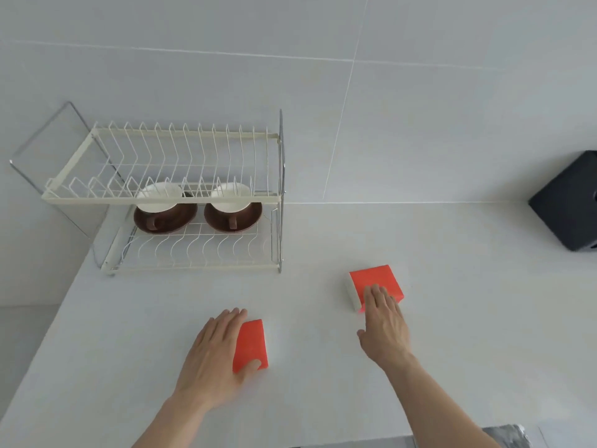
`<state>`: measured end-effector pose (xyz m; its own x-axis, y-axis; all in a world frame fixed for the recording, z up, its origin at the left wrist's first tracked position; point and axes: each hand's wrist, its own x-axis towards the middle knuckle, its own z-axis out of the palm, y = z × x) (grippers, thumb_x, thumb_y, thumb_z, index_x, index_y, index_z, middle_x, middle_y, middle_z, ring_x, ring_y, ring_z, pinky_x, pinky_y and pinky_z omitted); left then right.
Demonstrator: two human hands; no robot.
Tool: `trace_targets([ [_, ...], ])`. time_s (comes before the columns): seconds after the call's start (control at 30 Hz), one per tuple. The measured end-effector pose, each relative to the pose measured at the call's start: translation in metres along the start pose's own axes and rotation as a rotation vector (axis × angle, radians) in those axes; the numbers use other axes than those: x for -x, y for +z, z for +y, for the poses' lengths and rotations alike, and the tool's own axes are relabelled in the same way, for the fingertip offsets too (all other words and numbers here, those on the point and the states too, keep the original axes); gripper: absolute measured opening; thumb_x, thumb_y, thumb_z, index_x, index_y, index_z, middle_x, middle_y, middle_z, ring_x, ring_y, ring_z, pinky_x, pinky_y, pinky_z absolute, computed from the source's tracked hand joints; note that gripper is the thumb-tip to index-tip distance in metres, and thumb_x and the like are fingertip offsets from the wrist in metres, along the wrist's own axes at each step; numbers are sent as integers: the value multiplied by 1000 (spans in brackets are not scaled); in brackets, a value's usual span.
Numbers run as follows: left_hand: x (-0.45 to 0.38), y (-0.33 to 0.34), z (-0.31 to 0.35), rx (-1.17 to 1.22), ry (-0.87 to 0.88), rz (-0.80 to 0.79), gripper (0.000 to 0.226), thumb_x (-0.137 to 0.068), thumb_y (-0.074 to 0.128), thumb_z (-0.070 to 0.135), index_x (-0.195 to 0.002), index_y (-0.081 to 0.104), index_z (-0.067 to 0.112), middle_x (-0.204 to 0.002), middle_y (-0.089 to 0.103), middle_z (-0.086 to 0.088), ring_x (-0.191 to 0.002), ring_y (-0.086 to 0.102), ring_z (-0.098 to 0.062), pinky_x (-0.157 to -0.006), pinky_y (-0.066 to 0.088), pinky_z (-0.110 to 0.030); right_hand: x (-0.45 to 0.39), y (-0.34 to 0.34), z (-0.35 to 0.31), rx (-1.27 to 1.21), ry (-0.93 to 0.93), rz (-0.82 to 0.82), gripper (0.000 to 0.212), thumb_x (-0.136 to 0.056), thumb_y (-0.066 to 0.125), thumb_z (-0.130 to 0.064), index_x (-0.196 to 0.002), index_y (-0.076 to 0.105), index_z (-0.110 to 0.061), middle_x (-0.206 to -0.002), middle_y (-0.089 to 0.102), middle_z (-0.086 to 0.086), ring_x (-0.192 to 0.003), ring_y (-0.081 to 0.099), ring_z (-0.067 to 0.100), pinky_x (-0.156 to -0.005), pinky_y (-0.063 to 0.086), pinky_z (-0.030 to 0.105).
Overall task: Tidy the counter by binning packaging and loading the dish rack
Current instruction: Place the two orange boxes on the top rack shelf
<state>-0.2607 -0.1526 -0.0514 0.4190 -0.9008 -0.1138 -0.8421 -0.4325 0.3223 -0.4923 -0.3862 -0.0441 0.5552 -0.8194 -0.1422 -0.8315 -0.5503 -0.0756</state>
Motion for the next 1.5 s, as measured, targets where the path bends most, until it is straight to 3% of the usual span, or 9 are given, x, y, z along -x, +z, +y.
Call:
trace_targets([
  [0.23, -3, 6, 10, -70, -76, -52, 114, -67, 51, 82, -156, 5, 28, -164, 14, 8, -151, 7, -11, -122, -3, -29, -53, -4, 43, 156, -182, -13, 99, -78, 73, -16, -154, 10, -8, -163, 15, 7, -153, 8, 25, -125, 6, 33],
  [0.47, -13, 8, 13, -148, -102, -140, 124, -61, 74, 66, -155, 1, 29, -164, 10, 11, -151, 7, -11, -119, -4, -26, -77, -1, 44, 120, -304, -69, 103, -76, 73, -12, -155, 7, -10, -164, 10, 4, -153, 4, 23, -125, 10, 33],
  [0.73, -16, 10, 16, -149, -145, -132, 100, -68, 73, 45, -151, 20, 28, -154, 32, 12, -142, 31, -13, -117, 25, -26, -86, 3, 47, 70, -348, -51, 96, -75, 72, -12, -154, 17, -12, -157, 28, 0, -149, 18, 21, -122, 10, 31],
  [0.93, -21, 0, 22, -119, -147, -129, 96, -65, 72, 49, -147, 25, 29, -145, 39, 12, -132, 39, -13, -111, 33, -26, -86, -7, 47, -10, -312, -68, 99, -71, 81, -29, -151, 23, -14, -145, 40, -3, -136, 35, 21, -116, 28, 29],
  [1.2, -58, -79, 34, -93, -52, -73, 99, -58, 75, 55, -143, 30, 32, -138, 42, 14, -125, 42, -11, -102, 38, -25, -98, -61, 32, -78, -276, -18, 107, -69, 83, -40, -153, 20, -16, -150, 38, -4, -140, 32, 20, -106, 39, 32],
  [1.5, -98, -227, 47, -101, 52, 136, 105, -51, 80, 62, -141, 31, 39, -137, 42, 21, -126, 42, -7, -94, 38, -25, -130, -188, -11, -95, -301, 169, 107, -65, 83, -34, -152, 23, -15, -147, 43, -1, -134, 40, 23, -100, 44, 35],
])
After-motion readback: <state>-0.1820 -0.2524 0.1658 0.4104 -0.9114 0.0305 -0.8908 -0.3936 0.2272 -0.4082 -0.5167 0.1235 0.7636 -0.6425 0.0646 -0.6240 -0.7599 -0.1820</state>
